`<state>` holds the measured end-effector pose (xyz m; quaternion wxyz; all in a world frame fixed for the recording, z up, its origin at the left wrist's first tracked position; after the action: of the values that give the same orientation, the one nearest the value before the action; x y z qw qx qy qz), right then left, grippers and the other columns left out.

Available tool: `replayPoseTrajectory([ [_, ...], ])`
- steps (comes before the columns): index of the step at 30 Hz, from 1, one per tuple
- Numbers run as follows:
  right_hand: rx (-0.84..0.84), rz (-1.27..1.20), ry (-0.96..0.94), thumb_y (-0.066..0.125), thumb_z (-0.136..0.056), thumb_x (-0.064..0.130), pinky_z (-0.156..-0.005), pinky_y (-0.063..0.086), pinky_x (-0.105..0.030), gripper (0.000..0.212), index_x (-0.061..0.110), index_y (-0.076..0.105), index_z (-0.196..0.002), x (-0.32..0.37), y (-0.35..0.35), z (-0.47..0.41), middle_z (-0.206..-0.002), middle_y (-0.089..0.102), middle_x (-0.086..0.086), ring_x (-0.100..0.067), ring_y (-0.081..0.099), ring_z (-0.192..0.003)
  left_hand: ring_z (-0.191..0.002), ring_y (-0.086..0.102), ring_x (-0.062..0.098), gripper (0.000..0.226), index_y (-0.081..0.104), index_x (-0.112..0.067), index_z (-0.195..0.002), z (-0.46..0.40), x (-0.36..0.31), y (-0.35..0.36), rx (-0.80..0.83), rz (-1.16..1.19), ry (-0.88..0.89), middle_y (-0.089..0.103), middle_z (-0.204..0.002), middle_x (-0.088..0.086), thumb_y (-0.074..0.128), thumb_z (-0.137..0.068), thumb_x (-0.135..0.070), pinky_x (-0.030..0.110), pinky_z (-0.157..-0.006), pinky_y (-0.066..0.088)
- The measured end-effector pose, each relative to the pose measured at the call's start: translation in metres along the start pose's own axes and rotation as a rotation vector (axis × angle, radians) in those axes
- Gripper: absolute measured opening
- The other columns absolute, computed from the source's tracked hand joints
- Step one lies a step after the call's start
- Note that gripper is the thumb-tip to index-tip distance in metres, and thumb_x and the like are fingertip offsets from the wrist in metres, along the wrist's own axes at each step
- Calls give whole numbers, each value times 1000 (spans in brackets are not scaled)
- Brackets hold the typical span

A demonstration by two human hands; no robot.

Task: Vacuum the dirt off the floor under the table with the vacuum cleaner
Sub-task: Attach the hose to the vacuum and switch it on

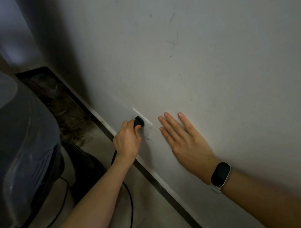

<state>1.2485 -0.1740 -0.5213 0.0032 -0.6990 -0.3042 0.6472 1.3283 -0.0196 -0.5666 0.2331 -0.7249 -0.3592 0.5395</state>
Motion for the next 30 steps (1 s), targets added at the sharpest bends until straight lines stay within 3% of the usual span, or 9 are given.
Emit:
replayPoseTrajectory([
  [1, 31, -7, 32, 6, -102, 26, -105, -29, -58, 49, 38, 10, -149, -4, 0, 0, -152, -8, 17, -31, -21, -138, -69, 62, 31, 22, 66, -1, -103, 0, 0, -2, 4, -12, 8, 63, -93, 13, 57, -94, -19, 27, -56, 35],
  [4, 29, -115, -70, 31, -99, 31, -101, -29, -63, 59, 7, 8, -148, -9, -8, -1, -149, -10, -24, -46, -22, -133, -80, 61, 27, 28, 65, -5, -108, -2, -1, -10, 92, -78, 8, 63, -100, 10, 50, -97, -27, 28, -59, 35],
  [8, 40, -242, -146, 32, -99, 34, -97, -34, -60, 65, 0, 2, -145, -15, -23, 0, -150, -15, -26, -45, -22, -136, -120, 44, 29, 43, 51, -15, -134, -3, -8, -31, 244, -110, -130, 49, -132, 12, 44, -98, -38, 41, -95, 41],
  [10, -6, -449, -76, 47, -92, 34, -110, -18, -55, 60, 5, 34, -143, -22, -37, -2, -152, 23, -24, -39, 14, -143, -133, 33, 29, 55, 36, -17, -144, 12, -16, -52, 230, -53, -215, 36, -145, 10, 44, -97, -43, 46, -108, 32],
  [12, -159, -667, 17, 51, -86, 29, -114, 10, -51, 44, 9, 63, -123, -28, -52, -2, -134, 53, -20, -33, 47, -129, -135, 31, 28, 56, 34, -16, -145, 35, -27, -81, 129, -5, -177, 34, -147, 10, 45, -97, -40, 46, -110, 29],
  [15, -274, -994, 159, 36, -83, 24, -107, 33, -53, 46, 8, 67, -113, -26, -75, 4, -121, 63, -17, -30, 60, -114, -130, 40, 26, 48, 44, -12, -140, 81, -40, -129, -2, 27, -25, 42, -143, 10, 50, -97, -32, 40, -106, 33],
  [22, -520, -1580, 176, 39, -89, 19, -95, 45, -35, 41, 0, 64, -114, -3, -145, 10, -115, 64, -18, -29, 60, -105, -111, 56, 21, 36, 65, -8, -117, 173, -35, -244, -355, -212, 260, 61, -120, 10, 49, -90, -27, 29, -89, 46],
  [26, -601, -1688, -6, 37, -90, 19, -92, 51, -44, 43, -1, 60, -119, 8, -213, 12, -120, 60, -18, -31, 57, -110, -111, 55, 23, 33, 66, -8, -114, 200, -10, -315, -516, -335, 206, 61, -118, 10, 51, -90, -24, 37, -89, 47],
  [30, -805, -1530, -114, 39, -91, 21, -108, 32, -50, 45, 6, 49, -132, 14, -284, 0, -137, 48, -16, -27, 40, -128, -121, 49, 32, 40, 60, -8, -121, 220, 37, -370, -660, -476, -9, 56, -126, 14, 48, -88, -28, 49, -100, 38],
])
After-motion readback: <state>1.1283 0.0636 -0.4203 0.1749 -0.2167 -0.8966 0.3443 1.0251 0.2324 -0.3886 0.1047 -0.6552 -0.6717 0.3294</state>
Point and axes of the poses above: each hand's wrist, its own z-axis away from the middle knuckle, its own y-axis out of the palm, x = y × z, the point moved 3 cm from there along -z, towards the middle knuckle
